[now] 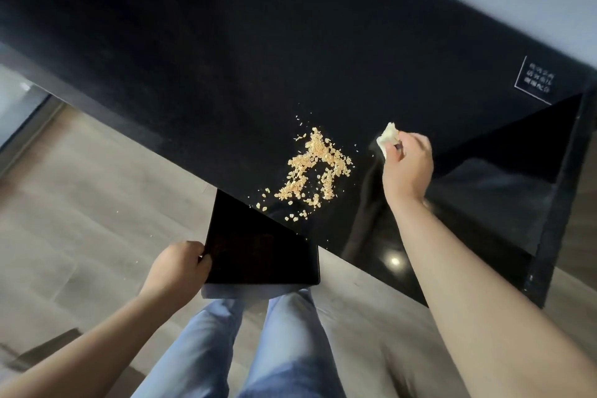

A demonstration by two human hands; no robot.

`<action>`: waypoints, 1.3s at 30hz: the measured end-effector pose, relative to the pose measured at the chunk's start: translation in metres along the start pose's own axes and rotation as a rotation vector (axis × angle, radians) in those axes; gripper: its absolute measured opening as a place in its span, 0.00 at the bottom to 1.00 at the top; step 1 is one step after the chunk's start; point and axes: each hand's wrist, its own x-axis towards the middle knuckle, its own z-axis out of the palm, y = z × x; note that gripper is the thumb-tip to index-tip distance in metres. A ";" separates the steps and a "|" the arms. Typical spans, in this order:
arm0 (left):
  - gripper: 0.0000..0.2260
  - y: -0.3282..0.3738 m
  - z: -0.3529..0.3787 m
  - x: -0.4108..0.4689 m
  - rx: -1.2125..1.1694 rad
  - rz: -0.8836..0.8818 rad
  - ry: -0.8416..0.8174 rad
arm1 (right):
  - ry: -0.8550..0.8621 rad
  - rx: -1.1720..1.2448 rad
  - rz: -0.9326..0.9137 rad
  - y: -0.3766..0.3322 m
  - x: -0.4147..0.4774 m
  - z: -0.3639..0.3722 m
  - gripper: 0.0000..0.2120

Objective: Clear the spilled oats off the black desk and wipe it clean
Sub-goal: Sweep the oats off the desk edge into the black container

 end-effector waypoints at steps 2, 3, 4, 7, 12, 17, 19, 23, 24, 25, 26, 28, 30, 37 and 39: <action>0.12 0.003 0.002 0.000 -0.007 -0.015 -0.002 | -0.035 0.041 -0.065 -0.009 -0.014 0.002 0.09; 0.13 0.004 0.003 -0.001 -0.007 -0.020 -0.006 | -0.073 0.068 -0.115 -0.015 -0.025 0.003 0.09; 0.13 0.007 0.004 -0.002 -0.008 -0.025 -0.010 | -0.122 0.097 -0.162 -0.020 -0.038 0.004 0.10; 0.13 0.015 0.008 -0.005 -0.024 -0.027 -0.015 | -0.259 0.151 -0.256 -0.033 -0.084 0.011 0.11; 0.11 0.018 0.009 -0.003 -0.013 -0.032 -0.008 | -0.381 0.224 -0.302 -0.046 -0.147 0.020 0.11; 0.12 0.016 0.008 -0.003 -0.055 -0.018 -0.005 | -0.480 0.438 -0.131 -0.061 -0.164 0.002 0.09; 0.13 0.017 0.008 -0.003 -0.055 -0.015 -0.007 | -0.373 0.448 -0.107 -0.066 -0.155 -0.017 0.06; 0.12 0.016 0.006 0.000 -0.045 0.005 -0.016 | -0.090 0.360 -0.050 -0.052 -0.113 -0.049 0.07; 0.12 0.016 0.005 0.000 -0.044 0.012 -0.016 | -0.045 0.335 -0.019 -0.045 -0.100 -0.054 0.07; 0.12 0.015 0.004 0.001 -0.043 0.020 -0.016 | -0.025 0.314 0.016 -0.039 -0.088 -0.058 0.08; 0.12 0.015 0.003 0.002 -0.039 0.026 -0.016 | -0.021 0.293 0.050 -0.032 -0.080 -0.061 0.09; 0.12 0.013 0.002 0.002 -0.029 0.029 -0.023 | -0.035 0.251 0.094 -0.020 -0.076 -0.061 0.09; 0.12 0.011 0.002 0.001 -0.029 0.037 -0.029 | -0.051 0.227 0.113 -0.011 -0.086 -0.055 0.08; 0.12 0.001 0.005 0.006 -0.046 0.074 -0.051 | -0.018 0.197 0.074 -0.022 -0.175 -0.007 0.10; 0.12 -0.004 0.005 0.006 -0.053 0.081 -0.057 | -0.012 0.231 0.062 -0.033 -0.200 0.006 0.10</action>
